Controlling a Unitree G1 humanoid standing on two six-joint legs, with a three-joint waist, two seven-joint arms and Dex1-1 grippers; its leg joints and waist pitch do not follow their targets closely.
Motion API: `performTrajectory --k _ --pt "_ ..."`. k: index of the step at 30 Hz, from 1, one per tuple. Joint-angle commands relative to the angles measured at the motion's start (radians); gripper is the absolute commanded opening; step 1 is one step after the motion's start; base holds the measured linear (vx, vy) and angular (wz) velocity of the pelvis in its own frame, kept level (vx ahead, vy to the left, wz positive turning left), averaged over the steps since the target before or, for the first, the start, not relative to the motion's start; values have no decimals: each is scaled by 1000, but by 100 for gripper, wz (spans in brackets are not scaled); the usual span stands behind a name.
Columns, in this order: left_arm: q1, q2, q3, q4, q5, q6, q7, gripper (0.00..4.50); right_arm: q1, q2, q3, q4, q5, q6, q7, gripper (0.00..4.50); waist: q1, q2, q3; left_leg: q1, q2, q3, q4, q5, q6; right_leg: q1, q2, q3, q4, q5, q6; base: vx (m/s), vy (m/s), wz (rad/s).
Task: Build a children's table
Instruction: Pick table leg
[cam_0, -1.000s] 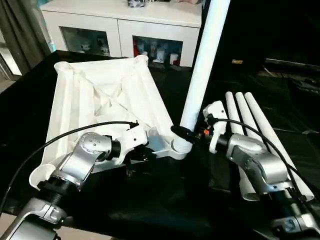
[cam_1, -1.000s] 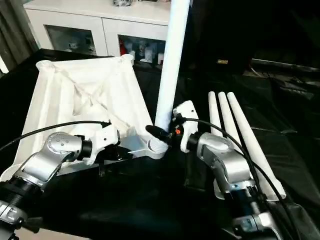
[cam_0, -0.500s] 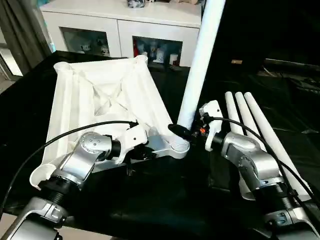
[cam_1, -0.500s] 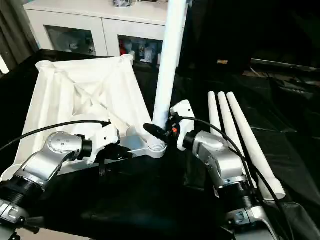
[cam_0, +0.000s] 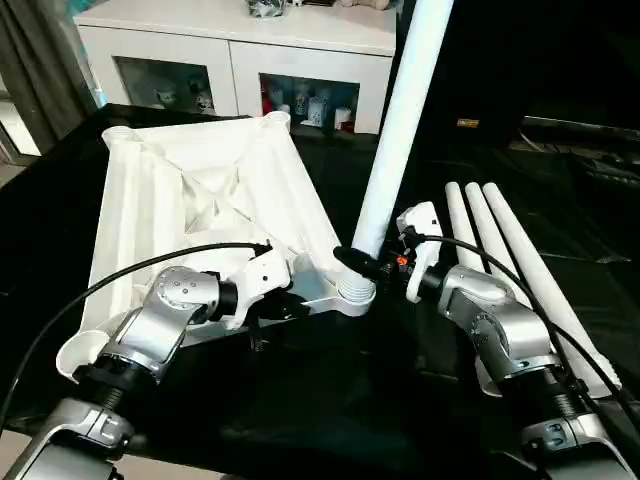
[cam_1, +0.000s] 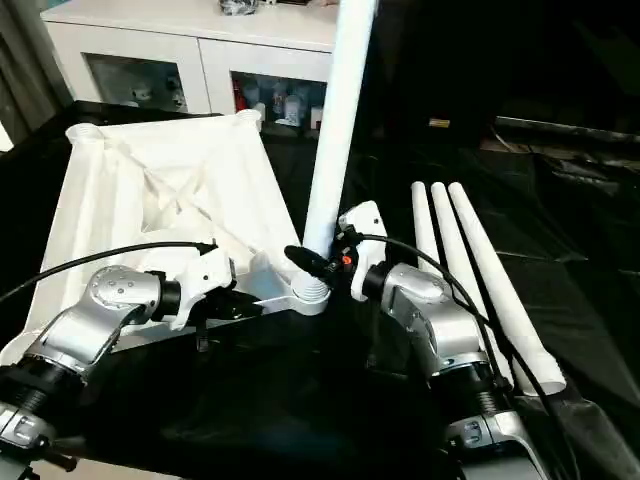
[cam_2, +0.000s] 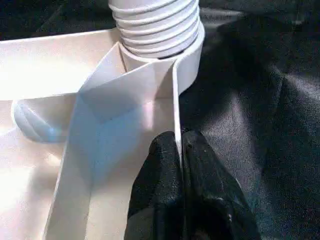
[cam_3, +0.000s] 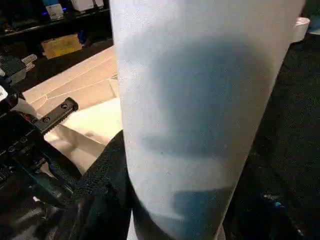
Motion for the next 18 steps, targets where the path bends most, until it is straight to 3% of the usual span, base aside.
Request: performTrajectory --k 1,8,13,18 --pt "6 -39 38 -28 -79 -40 8 0 3 3 -3 13 -14 1 -1 189 0 -7 -54 11 70 -27 -69 -156 40 40 -122 76 -99 -284 -126 0 0 0" --pt "22 -36 33 -37 -72 -27 2 0 10 4 -5 11 -17 -1 0 189 -2 -9 -52 11 71 -27 -71 -153 45 39 -121 77 -97 -264 -133 0 0 0" --pt "20 -7 -12 -16 9 -46 6 0 8 1 6 14 -33 -11 5 189 -3 -9 -50 12 71 -27 -72 -167 42 38 -121 77 -100 -286 -128 0 0 0" --pt "17 -10 -10 -13 13 -45 4 0 8 3 8 12 -37 -14 0 189 -4 -7 -48 13 72 -29 -74 -186 34 36 -122 78 -103 -307 -125 0 0 0"
